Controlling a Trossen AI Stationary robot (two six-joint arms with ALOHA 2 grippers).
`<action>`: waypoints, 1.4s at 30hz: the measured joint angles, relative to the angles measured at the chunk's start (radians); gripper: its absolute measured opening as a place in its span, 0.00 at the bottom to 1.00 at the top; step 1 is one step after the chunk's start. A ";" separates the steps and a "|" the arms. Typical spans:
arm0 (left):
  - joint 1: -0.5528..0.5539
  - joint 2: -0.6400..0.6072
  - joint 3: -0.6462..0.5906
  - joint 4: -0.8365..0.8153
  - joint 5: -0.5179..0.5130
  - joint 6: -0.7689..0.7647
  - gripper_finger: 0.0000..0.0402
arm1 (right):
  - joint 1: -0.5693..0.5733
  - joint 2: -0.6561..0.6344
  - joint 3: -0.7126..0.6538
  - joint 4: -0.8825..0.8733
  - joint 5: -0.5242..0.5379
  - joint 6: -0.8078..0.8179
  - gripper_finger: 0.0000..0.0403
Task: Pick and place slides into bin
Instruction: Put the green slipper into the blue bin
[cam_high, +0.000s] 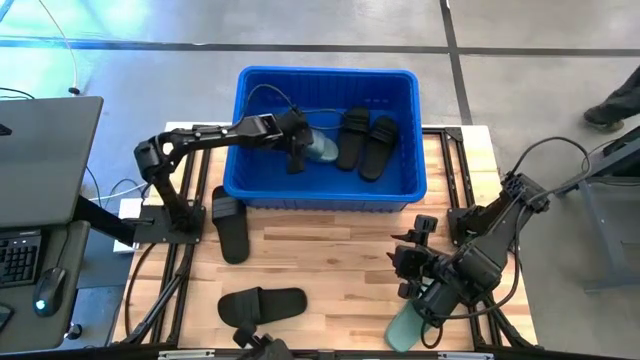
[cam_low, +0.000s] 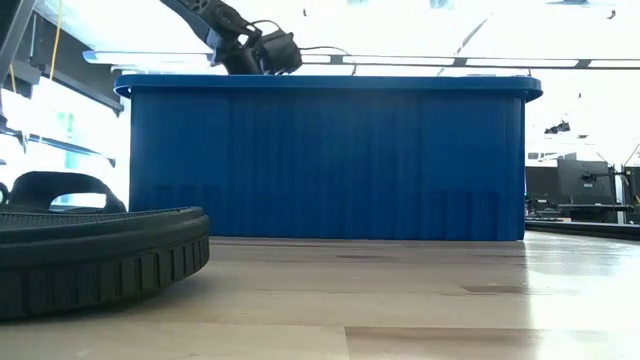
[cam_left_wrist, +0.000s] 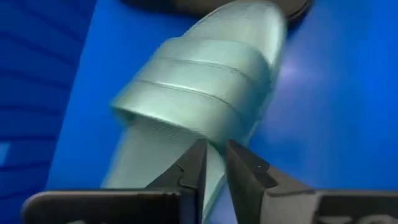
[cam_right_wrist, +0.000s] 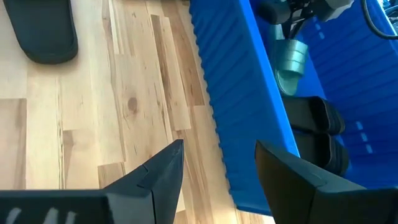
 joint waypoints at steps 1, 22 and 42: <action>0.007 0.000 -0.001 -0.006 0.000 0.000 0.15 | 0.000 0.000 0.000 0.000 -0.001 0.001 0.47; -0.102 -0.006 0.361 -0.223 0.170 0.022 0.50 | 0.004 0.015 0.000 -0.002 -0.097 0.145 0.47; -0.484 -0.004 0.506 -0.130 0.025 0.128 0.42 | 0.092 0.342 0.000 0.014 -0.801 0.680 0.47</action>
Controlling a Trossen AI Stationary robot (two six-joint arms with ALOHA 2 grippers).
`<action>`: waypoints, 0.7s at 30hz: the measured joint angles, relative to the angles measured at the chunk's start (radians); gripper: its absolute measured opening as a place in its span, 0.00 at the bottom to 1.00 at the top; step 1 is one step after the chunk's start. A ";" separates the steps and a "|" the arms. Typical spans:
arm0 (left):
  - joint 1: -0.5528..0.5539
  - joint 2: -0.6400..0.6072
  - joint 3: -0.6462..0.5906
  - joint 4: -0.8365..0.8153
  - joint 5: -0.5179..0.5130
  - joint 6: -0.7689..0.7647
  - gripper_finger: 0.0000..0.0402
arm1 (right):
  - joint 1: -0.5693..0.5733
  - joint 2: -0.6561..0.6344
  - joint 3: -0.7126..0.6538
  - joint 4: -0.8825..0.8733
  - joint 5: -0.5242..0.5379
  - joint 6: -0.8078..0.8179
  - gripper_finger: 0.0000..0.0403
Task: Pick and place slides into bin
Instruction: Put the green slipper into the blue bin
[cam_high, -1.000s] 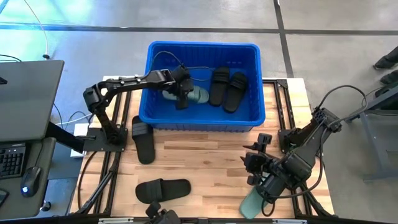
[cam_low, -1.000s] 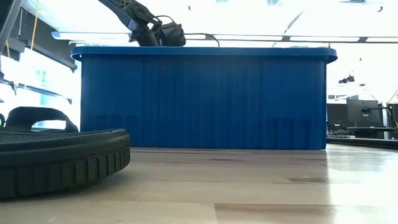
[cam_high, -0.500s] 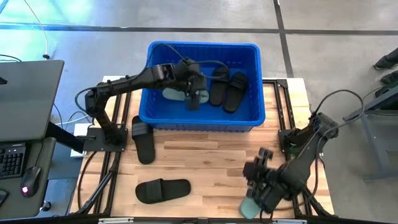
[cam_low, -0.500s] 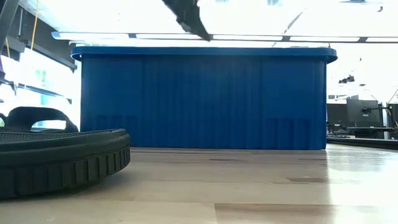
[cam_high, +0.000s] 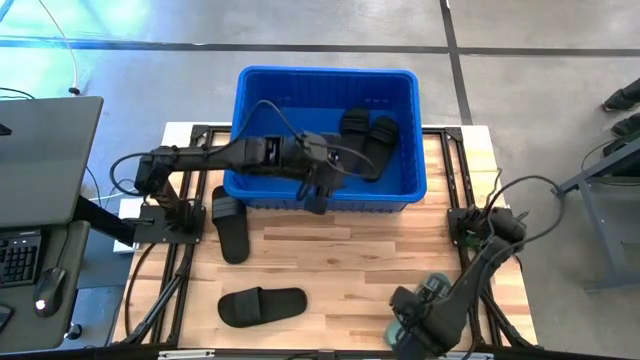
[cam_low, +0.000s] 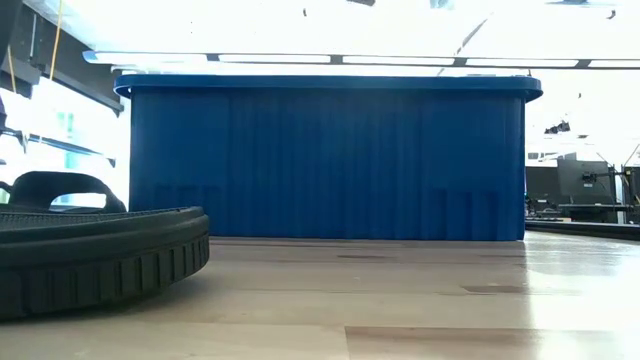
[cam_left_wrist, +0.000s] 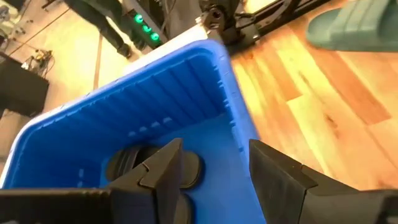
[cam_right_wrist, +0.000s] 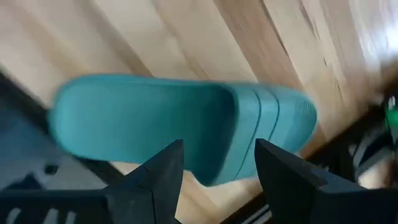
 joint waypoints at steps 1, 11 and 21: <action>-0.010 0.000 0.000 0.000 -0.004 0.000 0.42 | 0.002 0.015 0.000 -0.007 -0.012 0.032 0.47; -0.053 0.000 0.000 0.001 -0.007 0.000 0.41 | 0.028 0.147 0.000 -0.040 -0.165 0.122 0.47; -0.057 0.000 -0.001 0.001 -0.007 -0.036 0.41 | 0.039 0.271 0.001 -0.042 -0.100 0.070 0.46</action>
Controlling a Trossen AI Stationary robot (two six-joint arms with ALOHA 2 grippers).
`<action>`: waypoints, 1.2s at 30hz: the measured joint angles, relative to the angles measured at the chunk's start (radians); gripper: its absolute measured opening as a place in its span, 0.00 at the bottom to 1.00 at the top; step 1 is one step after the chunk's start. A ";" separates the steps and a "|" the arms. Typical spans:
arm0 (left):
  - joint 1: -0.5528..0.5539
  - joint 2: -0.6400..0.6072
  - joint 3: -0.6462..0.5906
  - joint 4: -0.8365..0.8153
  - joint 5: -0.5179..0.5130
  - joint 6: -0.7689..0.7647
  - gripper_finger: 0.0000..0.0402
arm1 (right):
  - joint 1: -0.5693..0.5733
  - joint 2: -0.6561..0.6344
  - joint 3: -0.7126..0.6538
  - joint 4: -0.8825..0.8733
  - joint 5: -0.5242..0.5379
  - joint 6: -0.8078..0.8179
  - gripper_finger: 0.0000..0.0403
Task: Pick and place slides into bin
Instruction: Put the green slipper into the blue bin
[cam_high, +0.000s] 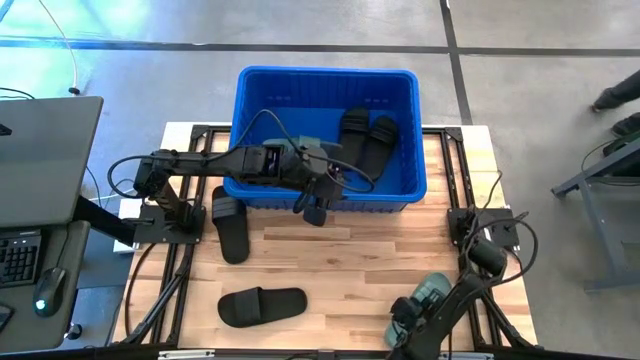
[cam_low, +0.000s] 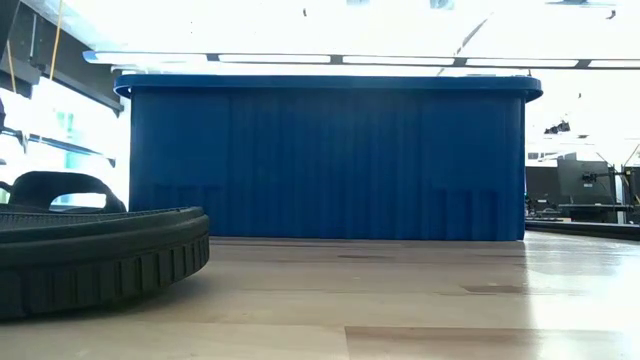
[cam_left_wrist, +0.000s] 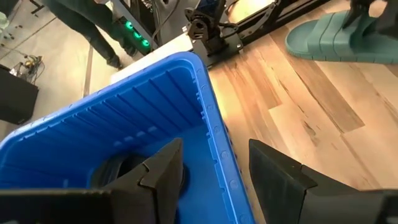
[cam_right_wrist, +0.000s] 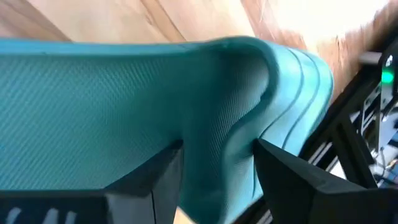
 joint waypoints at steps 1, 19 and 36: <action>0.000 0.000 0.000 0.000 0.000 -0.006 0.41 | 0.002 0.010 0.001 0.000 0.011 -0.001 0.45; 0.000 0.000 0.000 0.000 0.004 -0.029 0.41 | 0.055 0.036 0.006 -0.001 0.035 -0.013 0.04; -0.086 -0.001 0.000 -0.010 0.248 -0.081 0.41 | 0.051 -0.050 0.308 0.010 0.690 -0.237 0.00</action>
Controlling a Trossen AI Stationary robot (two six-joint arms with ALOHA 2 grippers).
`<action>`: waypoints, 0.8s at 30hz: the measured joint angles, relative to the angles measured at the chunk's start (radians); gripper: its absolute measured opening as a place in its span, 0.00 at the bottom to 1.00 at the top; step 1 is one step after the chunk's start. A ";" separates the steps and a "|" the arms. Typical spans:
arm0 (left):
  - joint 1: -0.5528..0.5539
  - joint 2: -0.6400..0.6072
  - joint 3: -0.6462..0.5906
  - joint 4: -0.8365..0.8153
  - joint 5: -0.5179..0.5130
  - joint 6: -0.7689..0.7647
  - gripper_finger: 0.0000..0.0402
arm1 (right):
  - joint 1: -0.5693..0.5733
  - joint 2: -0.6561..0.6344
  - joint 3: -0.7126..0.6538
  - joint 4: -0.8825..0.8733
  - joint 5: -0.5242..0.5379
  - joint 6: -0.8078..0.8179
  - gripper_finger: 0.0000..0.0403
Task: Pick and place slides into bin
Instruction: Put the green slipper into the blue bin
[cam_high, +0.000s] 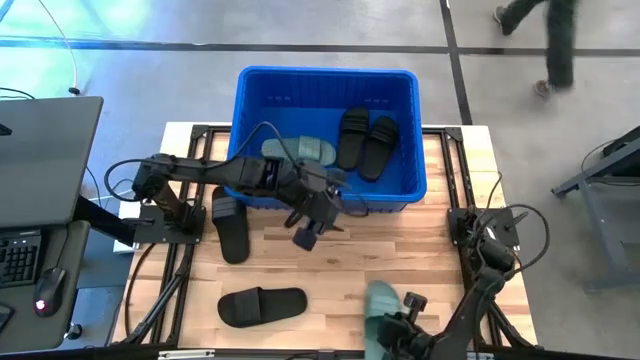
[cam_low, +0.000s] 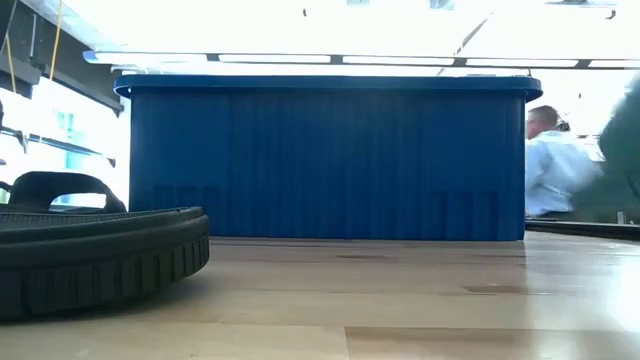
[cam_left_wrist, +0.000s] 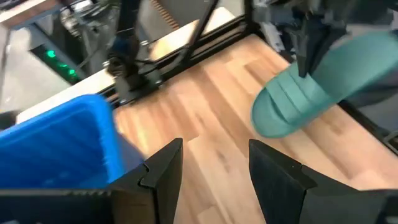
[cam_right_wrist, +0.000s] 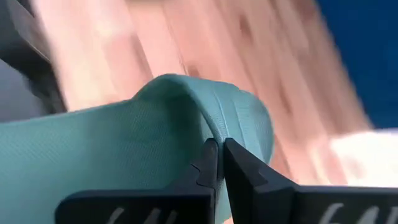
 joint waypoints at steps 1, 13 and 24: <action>-0.011 -0.004 -0.001 -0.007 0.000 0.003 0.41 | -0.002 -0.004 0.025 -0.002 0.035 -0.030 0.00; -0.105 -0.166 -0.001 -0.115 -0.130 0.038 0.41 | -0.066 -0.037 0.278 0.028 0.405 -0.653 0.00; -0.110 -0.367 0.000 -0.177 -0.362 0.030 0.41 | -0.268 -0.214 0.288 -0.001 0.771 -1.070 0.00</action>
